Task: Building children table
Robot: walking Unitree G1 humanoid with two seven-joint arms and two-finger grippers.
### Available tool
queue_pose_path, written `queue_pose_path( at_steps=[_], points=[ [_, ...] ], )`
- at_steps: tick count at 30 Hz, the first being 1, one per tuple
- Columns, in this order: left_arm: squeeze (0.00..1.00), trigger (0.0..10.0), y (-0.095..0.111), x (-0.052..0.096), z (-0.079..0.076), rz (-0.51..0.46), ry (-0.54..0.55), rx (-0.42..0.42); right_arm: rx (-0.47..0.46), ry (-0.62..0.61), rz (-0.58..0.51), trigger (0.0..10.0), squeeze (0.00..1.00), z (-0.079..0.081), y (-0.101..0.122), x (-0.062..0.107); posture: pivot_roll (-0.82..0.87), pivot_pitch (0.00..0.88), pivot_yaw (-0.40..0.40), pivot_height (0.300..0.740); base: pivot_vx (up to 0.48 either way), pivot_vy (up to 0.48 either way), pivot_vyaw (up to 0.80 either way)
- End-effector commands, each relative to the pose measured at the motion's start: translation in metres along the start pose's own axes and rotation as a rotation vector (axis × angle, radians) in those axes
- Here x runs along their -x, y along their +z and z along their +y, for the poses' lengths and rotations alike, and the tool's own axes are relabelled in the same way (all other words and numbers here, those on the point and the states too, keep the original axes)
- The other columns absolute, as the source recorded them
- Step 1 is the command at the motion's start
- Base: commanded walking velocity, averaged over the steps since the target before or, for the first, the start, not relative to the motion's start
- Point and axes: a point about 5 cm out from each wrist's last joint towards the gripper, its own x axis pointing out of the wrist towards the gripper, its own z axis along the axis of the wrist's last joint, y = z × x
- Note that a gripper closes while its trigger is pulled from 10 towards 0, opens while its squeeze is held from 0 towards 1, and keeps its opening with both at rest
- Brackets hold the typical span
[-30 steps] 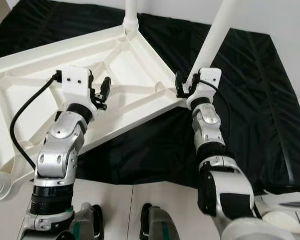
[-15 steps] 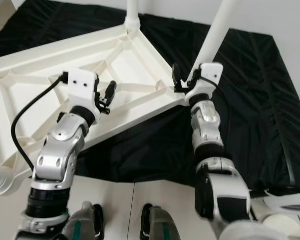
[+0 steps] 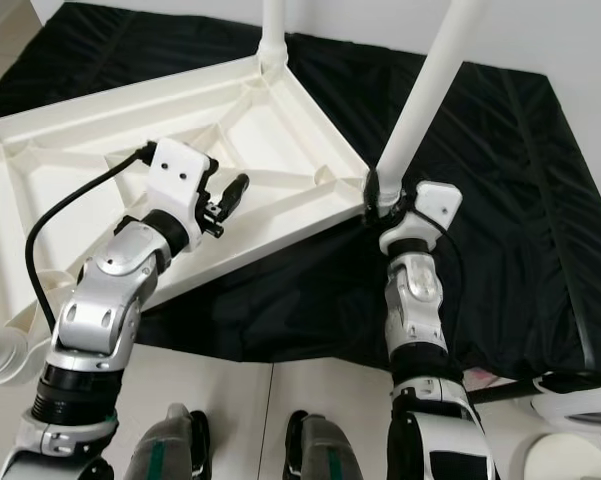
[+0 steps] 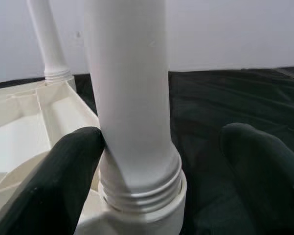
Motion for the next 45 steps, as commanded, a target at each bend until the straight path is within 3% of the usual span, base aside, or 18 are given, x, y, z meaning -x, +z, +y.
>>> queue_pose_path(
  at_steps=[1,15,16,17,19,20,21,22,23,26,27,28,30,31,35,36,45],
  points=[
    [0.0,10.0,0.001,0.0,-0.004,-0.007,-0.039,0.0,0.01,-0.059,-0.022,10.0,0.0,-0.008,0.005,0.004,0.04,0.12,-0.029,0.74,0.0,0.0,0.0],
    [0.0,10.0,-0.001,0.002,-0.004,-0.008,-0.035,0.01,-0.035,-0.041,0.048,10.0,0.0,0.007,-0.001,0.032,0.05,0.119,-0.054,0.74,0.0,0.0,0.0],
    [0.0,10.0,-0.001,0.002,-0.005,-0.01,-0.032,0.011,-0.071,-0.035,0.078,9.3,0.0,0.013,-0.004,0.041,0.05,0.119,-0.059,0.74,0.0,0.0,0.0],
    [0.0,10.0,-0.001,0.003,-0.005,-0.011,-0.027,0.014,-0.114,-0.04,0.106,10.0,0.0,0.017,-0.007,0.048,0.05,0.121,-0.061,0.74,0.0,0.0,0.0],
    [0.0,10.0,0.0,0.004,-0.005,-0.012,-0.023,0.015,-0.146,-0.047,0.125,9.7,0.0,0.02,-0.009,0.053,0.06,0.121,-0.062,0.74,0.0,0.0,0.0],
    [0.0,10.0,0.0,0.005,-0.005,-0.012,-0.021,0.017,-0.181,-0.053,0.139,5.2,0.0,0.023,-0.01,0.055,0.06,0.121,-0.063,0.74,0.0,0.0,0.0],
    [0.0,10.0,0.0,0.005,-0.005,-0.012,-0.021,0.017,-0.181,-0.053,0.139,5.2,0.0,0.023,-0.01,0.055,0.06,0.121,-0.063,0.74,0.0,0.0,0.0],
    [0.0,10.0,0.0,0.005,-0.005,-0.012,-0.02,0.017,-0.216,-0.058,0.151,3.7,0.0,0.026,-0.009,0.057,0.06,0.123,-0.064,0.74,0.0,0.0,0.0],
    [0.0,10.0,0.0,0.005,-0.005,-0.012,-0.017,0.017,-0.255,-0.065,0.167,0.0,0.0,0.029,-0.009,0.057,0.06,0.124,-0.065,0.74,0.0,0.0,0.0],
    [0.0,10.0,0.0,0.005,-0.005,-0.012,-0.017,0.017,-0.255,-0.065,0.167,0.0,0.0,0.029,-0.009,0.057,0.06,0.124,-0.065,0.74,0.0,0.0,0.0],
    [0.0,10.0,0.0,0.005,-0.005,-0.013,-0.015,0.017,-0.292,-0.074,0.191,0.0,0.0,0.032,-0.01,0.058,0.06,0.124,-0.065,0.74,0.0,0.0,0.0],
    [0.0,10.0,0.0,0.006,-0.005,-0.013,-0.011,0.015,-0.331,-0.068,0.208,10.0,0.0,0.037,-0.01,0.058,0.07,0.126,-0.067,0.74,0.0,0.0,0.0],
    [0.0,10.0,0.0,0.006,-0.005,-0.013,-0.011,0.015,-0.331,-0.068,0.208,10.0,0.0,0.037,-0.01,0.058,0.07,0.126,-0.067,0.74,0.0,0.0,0.0],
    [0.0,10.0,0.0,0.006,-0.005,-0.013,-0.007,0.016,-0.383,-0.066,0.217,0.0,0.0,0.041,-0.009,0.056,0.07,0.128,-0.069,0.74,0.0,0.0,0.0],
    [0.0,10.0,0.001,0.006,-0.005,-0.014,-0.003,0.016,-0.409,-0.083,0.228,0.0,0.0,0.043,-0.008,0.053,0.07,0.132,-0.071,0.74,0.0,0.0,0.0],
    [0.0,10.0,0.001,0.007,-0.005,-0.014,-0.001,0.017,-0.437,-0.102,0.242,10.0,0.0,0.044,-0.007,0.05,0.07,0.134,-0.072,0.74,0.0,0.0,0.0],
    [0.0,10.0,0.001,0.01,-0.004,-0.011,0.011,0.018,-0.61,-0.225,0.294,10.0,0.0,0.046,-0.007,0.038,0.08,0.144,-0.072,0.74,0.0,0.0,0.0]
  ],
)
